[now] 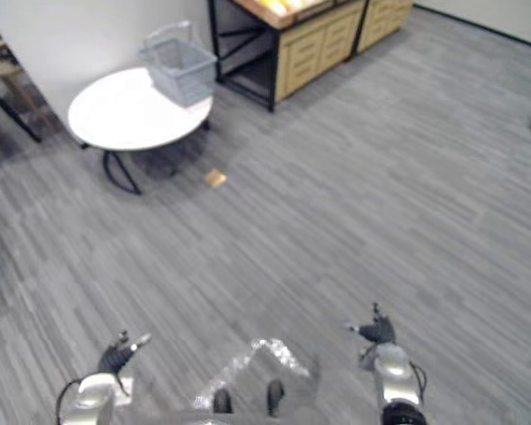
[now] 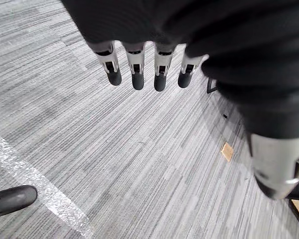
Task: Pick vegetable in the basket
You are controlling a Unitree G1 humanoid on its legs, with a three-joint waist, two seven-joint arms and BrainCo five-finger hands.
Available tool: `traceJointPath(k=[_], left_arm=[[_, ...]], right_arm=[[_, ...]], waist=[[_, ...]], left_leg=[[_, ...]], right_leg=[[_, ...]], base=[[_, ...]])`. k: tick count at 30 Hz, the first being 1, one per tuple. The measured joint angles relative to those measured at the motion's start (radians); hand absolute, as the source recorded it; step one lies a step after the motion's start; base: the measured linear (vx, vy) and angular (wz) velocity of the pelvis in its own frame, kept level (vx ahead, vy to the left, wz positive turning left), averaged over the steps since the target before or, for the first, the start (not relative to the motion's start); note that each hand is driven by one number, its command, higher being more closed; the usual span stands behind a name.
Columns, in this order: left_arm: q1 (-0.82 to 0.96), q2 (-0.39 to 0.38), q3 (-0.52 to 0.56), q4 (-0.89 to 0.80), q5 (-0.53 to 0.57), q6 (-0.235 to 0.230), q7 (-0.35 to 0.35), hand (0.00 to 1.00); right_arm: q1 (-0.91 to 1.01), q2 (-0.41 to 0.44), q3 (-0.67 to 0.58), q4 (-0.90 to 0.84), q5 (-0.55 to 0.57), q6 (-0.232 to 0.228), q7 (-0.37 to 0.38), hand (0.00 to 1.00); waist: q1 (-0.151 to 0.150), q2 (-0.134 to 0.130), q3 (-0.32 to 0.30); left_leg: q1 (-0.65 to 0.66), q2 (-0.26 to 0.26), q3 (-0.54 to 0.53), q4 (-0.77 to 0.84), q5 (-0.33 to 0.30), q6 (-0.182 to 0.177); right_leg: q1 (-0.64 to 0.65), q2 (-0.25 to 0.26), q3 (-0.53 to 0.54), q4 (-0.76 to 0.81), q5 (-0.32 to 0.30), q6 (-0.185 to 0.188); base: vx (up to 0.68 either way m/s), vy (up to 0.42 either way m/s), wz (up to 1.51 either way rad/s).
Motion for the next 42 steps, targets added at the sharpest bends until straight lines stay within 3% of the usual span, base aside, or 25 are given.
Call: traceJointPath(k=[4,6,9,11,13,15,16,18,19,20,21,22,23,24,27,29,30,32,33,34,35,36,38,40,42], left_arm=[[-0.004,0.004,0.003,0.0,-0.025,0.0,0.002,0.0],[-0.011,0.005,0.005,0.0,-0.026,0.0,0.002,0.0],[-0.01,0.005,0.008,-0.003,-0.035,0.002,0.003,0.0],[0.003,0.004,0.007,-0.003,-0.035,0.002,0.006,0.0],[0.025,0.001,0.007,-0.012,-0.035,0.001,0.004,0.0],[0.059,-0.006,0.008,-0.019,-0.034,-0.001,-0.002,0.0],[0.076,-0.005,0.011,-0.019,-0.034,0.0,-0.004,0.0],[0.114,-0.008,0.038,0.004,-0.03,0.001,-0.008,0.0],[0.113,-0.01,0.04,0.009,-0.029,0.002,-0.008,0.0],[0.114,-0.01,0.037,0.02,-0.022,0.003,-0.013,0.0],[0.112,-0.005,0.033,0.02,-0.022,0.003,-0.014,0.0],[0.103,0.007,0.009,0.018,-0.022,0.002,-0.011,0.0],[0.092,0.01,-0.012,0.011,-0.022,0.0,-0.01,0.0],[0.087,0.01,-0.016,0.003,-0.023,-0.001,-0.01,0.0],[-0.002,0.024,-0.018,-0.01,-0.023,-0.003,-0.009,0.0],[-0.05,0.026,-0.021,-0.004,-0.022,-0.004,-0.009,0.0],[-0.062,0.027,-0.02,0.006,-0.021,-0.005,-0.009,0.0],[-0.057,0.033,-0.019,0.029,-0.016,-0.006,-0.009,0.0],[-0.035,0.035,-0.017,0.044,-0.013,-0.007,-0.009,0.0],[-0.023,0.035,-0.016,0.051,-0.013,-0.006,-0.009,0.0],[0.001,0.031,-0.015,0.047,-0.014,-0.005,-0.009,0.0],[0.029,0.01,-0.009,0.038,-0.016,-0.006,-0.008,0.0],[0.047,-0.011,-0.006,0.039,-0.019,-0.003,-0.008,0.0],[0.049,-0.027,-0.007,0.032,-0.025,-0.003,-0.009,0.0],[0.06,-0.05,-0.009,-0.008,-0.028,-0.009,-0.009,0.0]], right_arm=[[0.014,0.0,0.001,0.0,0.001,0.0,0.0,0.0],[0.033,0.0,0.002,-0.003,0.002,-0.001,0.0,0.0],[0.016,-0.012,0.015,-0.017,0.009,-0.001,-0.005,0.0],[0.006,-0.019,0.019,-0.021,0.02,0.0,-0.007,0.0],[-0.003,-0.029,0.029,-0.036,0.021,-0.001,-0.006,0.0],[-0.013,-0.063,0.039,-0.055,0.02,-0.006,-0.004,0.0],[-0.014,-0.063,0.04,-0.055,0.02,-0.006,-0.003,0.0],[0.018,-0.038,0.042,-0.057,0.013,-0.006,0.005,0.0],[0.017,-0.037,0.044,-0.057,0.01,-0.007,0.006,0.0],[0.011,-0.025,0.068,-0.059,0.006,-0.006,0.006,0.0],[0.017,-0.02,0.081,-0.059,0.006,-0.006,0.006,0.0],[0.026,-0.009,0.091,-0.062,0.001,-0.005,0.006,0.0],[0.032,-0.01,0.115,-0.084,0.001,-0.006,0.005,0.0],[0.03,-0.009,0.122,-0.098,0.001,-0.008,0.006,0.0],[0.002,-0.017,0.117,-0.125,0.001,-0.034,0.006,0.0],[-0.005,-0.024,0.11,-0.125,0.002,-0.033,0.0,0.0],[-0.004,-0.022,0.105,-0.129,0.002,-0.033,-0.001,0.0],[0.002,-0.021,0.102,-0.152,0.002,-0.027,-0.003,0.0],[0.005,-0.022,0.102,-0.179,0.002,-0.026,-0.003,0.0],[0.0,-0.021,0.105,-0.195,0.001,-0.025,-0.003,0.0],[0.002,-0.024,0.107,-0.239,0.001,-0.025,-0.002,0.0],[-0.011,-0.04,0.113,-0.269,0.0,-0.025,-0.003,0.0],[-0.061,-0.05,0.119,-0.293,-0.002,-0.026,-0.009,0.0],[-0.098,-0.052,0.124,-0.307,-0.01,-0.026,-0.035,0.0],[-0.135,-0.088,0.141,-0.352,-0.043,-0.029,-0.048,0.0]], waist=[[0.0,-0.009,0.013],[0.004,-0.018,0.028],[0.01,-0.006,0.103],[0.036,-0.01,0.114],[0.048,-0.011,0.112],[0.065,0.024,0.094],[0.066,0.028,0.091],[0.07,-0.035,0.071],[0.068,-0.038,0.074],[0.048,-0.048,0.085],[0.037,-0.049,0.089],[0.023,-0.044,0.099],[0.012,-0.029,0.104],[0.006,-0.018,0.104],[-0.004,0.006,0.12],[-0.023,0.012,0.133],[-0.033,0.001,0.134],[-0.036,-0.019,0.136],[-0.034,-0.017,0.138],[-0.03,-0.013,0.137],[-0.026,0.002,0.136],[-0.008,0.045,0.138],[0.01,0.062,0.156],[0.016,0.038,0.18],[0.039,0.029,0.182]], left_leg=[[-0.015,0.006,-0.002,0.054,-0.044,-0.028],[-0.156,0.051,0.001,0.379,-0.16,-0.099],[-0.43,0.161,0.026,0.925,-0.161,-0.052],[-0.492,0.159,0.042,0.87,-0.175,-0.061],[-0.493,0.145,0.082,0.663,-0.163,-0.069],[-0.471,0.131,0.109,0.342,-0.058,-0.058],[-0.465,0.129,0.108,0.322,-0.053,-0.045],[-0.421,0.069,0.14,0.361,-0.032,0.001],[-0.412,0.063,0.143,0.37,-0.045,0.019],[-0.337,0.037,0.136,0.381,-0.091,0.059],[-0.296,0.032,0.131,0.378,-0.104,0.068],[-0.204,0.032,0.118,0.361,-0.13,0.069],[-0.116,0.034,0.108,0.306,-0.137,0.062],[-0.082,0.037,0.104,0.276,-0.137,0.062],[0.016,0.074,0.047,0.178,-0.153,0.03],[0.049,0.1,0.016,0.153,-0.154,0.017],[0.071,0.104,0.017,0.146,-0.157,-0.022],[0.148,0.115,0.019,0.139,-0.192,-0.094],[0.187,0.134,0.017,0.179,-0.212,-0.125],[0.169,0.156,0.018,0.246,-0.213,-0.127],[0.099,0.22,0.016,0.463,-0.192,-0.15],[-0.004,0.323,0.012,0.708,-0.101,-0.135],[-0.148,0.402,-0.006,1.037,-0.111,-0.108],[-0.234,0.389,0.012,1.142,-0.158,-0.102],[-0.321,0.331,0.1,1.024,-0.19,-0.083]], right_leg=[[-0.02,-0.005,-0.012,0.071,-0.066,-0.025],[-0.014,-0.005,-0.021,0.089,-0.099,-0.041],[0.038,0.018,-0.024,0.093,-0.119,-0.071],[0.052,0.006,0.013,0.086,-0.138,-0.071],[0.058,-0.011,0.038,0.061,-0.145,-0.062],[0.056,-0.013,0.078,0.047,-0.181,-0.035],[0.058,-0.016,0.084,0.067,-0.209,-0.029],[0.01,-0.087,0.085,0.312,-0.317,0.051],[-0.012,-0.096,0.079,0.379,-0.316,0.067],[-0.128,-0.118,0.08,0.722,-0.2,0.192],[-0.159,-0.121,0.082,0.84,-0.129,0.204],[-0.196,-0.128,0.055,0.974,-0.139,0.162],[-0.234,-0.157,-0.016,0.985,-0.173,0.098],[-0.257,-0.174,-0.057,0.955,-0.186,0.077],[-0.36,-0.201,-0.195,0.567,-0.195,0.055],[-0.363,-0.206,-0.222,0.173,-0.059,0.059],[-0.359,-0.222,-0.218,0.037,0.009,0.071],[-0.362,-0.244,-0.197,-0.019,0.045,0.072],[-0.382,-0.236,-0.183,0.085,0.136,0.04],[-0.401,-0.234,-0.183,0.161,0.143,0.035],[-0.397,-0.213,-0.196,0.241,0.141,0.012],[-0.362,-0.147,-0.209,0.255,0.079,-0.027],[-0.273,-0.083,-0.217,0.228,0.03,-0.049],[-0.148,-0.074,-0.232,0.186,0.003,-0.066],[-0.031,-0.069,-0.244,0.119,-0.039,-0.069]], base=[[0.03,-0.037,0.1],[0.03,-0.091,0.23],[0.09,-0.078,-0.01],[0.21,0.044,-0.38],[0.31,0.099,-0.46],[0.42,0.181,-0.49],[0.51,0.255,-0.38],[0.57,0.218,-0.27],[0.56,0.181,-0.13],[0.44,0.153,0.11],[0.56,0.152,0.29],[0.59,0.09,0.34],[0.68,0.07,0.28],[0.67,0.024,0.22],[0.53,-0.091,0.4],[0.66,-0.293,0.82],[0.46,-0.238,0.78],[0.71,-0.404,0.47],[0.89,-0.554,0.19],[0.73,-0.562,0.08],[0.64,-0.57,-0.17],[0.63,-0.547,-0.3],[0.61,-0.415,-0.37],[0.56,-0.318,0.05],[0.51,-0.225,0.13]])
